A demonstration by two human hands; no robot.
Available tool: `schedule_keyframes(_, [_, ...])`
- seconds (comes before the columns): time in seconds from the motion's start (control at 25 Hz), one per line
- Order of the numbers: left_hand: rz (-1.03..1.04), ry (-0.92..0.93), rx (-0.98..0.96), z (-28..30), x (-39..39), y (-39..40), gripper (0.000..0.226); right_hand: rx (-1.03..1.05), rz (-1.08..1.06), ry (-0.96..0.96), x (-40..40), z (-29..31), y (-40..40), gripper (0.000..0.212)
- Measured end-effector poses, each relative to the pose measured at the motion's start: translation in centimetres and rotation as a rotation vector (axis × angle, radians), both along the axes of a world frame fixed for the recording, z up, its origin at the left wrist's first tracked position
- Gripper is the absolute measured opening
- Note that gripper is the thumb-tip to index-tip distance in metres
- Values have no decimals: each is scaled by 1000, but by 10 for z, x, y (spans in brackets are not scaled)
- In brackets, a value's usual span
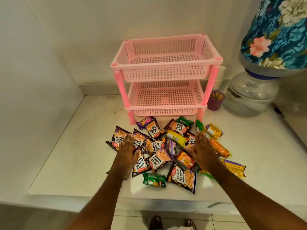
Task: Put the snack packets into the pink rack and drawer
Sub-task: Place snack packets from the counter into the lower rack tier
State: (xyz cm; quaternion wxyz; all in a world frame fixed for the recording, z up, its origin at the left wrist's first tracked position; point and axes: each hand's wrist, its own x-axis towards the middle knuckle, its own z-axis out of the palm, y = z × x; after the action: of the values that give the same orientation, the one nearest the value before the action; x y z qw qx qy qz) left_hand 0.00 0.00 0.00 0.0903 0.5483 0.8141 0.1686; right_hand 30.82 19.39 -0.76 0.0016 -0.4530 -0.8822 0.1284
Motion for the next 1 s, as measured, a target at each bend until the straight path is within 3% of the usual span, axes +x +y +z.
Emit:
schedule_keyframes(0.2, [30,-25,-6,-9,2,0,70,-17,13,14,-4,-13,-5,93])
schedule_keyframes(0.36, [-38,21,58,-6,15,16,64,67,102,162,-22,-6,-7,65])
schedule_keyframes(0.48, [-137,-12,36,-4,38,29,52,81,180,144,-39,-3,-12,49])
schedule_keyframes(0.76, [-188,34,-253,-9,70,45,67,-68,252,-68,-67,-2,-11,78])
schedule_keyframes(1.0, [-136,-39,-264,-20,70,47,71,-89,240,-90,-75,-6,-6,89])
